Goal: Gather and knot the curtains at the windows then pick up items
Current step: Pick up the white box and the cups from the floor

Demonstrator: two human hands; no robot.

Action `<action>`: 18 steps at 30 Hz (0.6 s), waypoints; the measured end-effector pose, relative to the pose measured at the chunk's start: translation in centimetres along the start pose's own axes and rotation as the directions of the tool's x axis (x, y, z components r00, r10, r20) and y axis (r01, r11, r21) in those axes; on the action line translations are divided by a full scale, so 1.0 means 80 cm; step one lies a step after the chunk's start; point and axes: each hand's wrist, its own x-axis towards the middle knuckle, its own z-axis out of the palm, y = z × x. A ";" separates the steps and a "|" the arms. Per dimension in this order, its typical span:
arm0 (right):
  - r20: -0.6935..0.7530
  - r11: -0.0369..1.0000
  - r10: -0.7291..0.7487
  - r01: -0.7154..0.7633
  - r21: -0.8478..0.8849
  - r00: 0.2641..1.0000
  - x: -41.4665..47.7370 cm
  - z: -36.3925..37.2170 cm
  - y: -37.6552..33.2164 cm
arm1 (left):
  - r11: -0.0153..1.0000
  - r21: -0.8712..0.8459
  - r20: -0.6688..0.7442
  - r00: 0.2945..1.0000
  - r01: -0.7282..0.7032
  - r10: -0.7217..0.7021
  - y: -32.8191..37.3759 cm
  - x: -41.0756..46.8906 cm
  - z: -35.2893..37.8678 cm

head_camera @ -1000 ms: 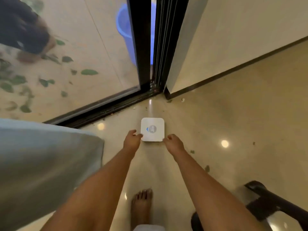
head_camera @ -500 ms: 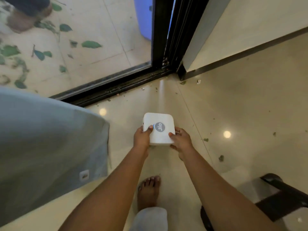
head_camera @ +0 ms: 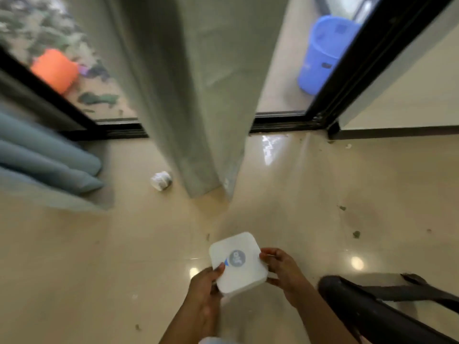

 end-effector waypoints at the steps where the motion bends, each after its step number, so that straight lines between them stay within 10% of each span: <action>1: 0.003 0.999 -0.020 0.020 -0.039 1.000 0.002 0.031 0.002 | 0.999 -0.042 -0.053 0.999 -0.010 0.008 0.005 -0.007 -0.033; 6: 0.116 0.860 -0.260 0.285 -0.424 0.959 0.066 0.201 -0.025 | 0.911 -0.397 -0.184 0.982 -0.114 0.043 0.062 0.009 -0.168; 11: 0.391 0.314 -0.428 0.540 -0.781 0.815 0.191 0.355 -0.090 | 0.876 -0.408 -0.294 0.945 -0.258 0.142 0.151 0.099 -0.256; 15: 0.402 0.062 -0.541 0.512 -0.857 0.739 0.275 0.440 -0.124 | 0.855 -0.431 -0.326 0.933 -0.288 0.150 0.203 0.182 -0.303; 18: 0.534 -0.310 -0.488 0.435 -0.845 0.690 0.328 0.466 -0.129 | 0.848 -0.435 -0.307 0.935 -0.303 0.177 0.229 0.222 -0.324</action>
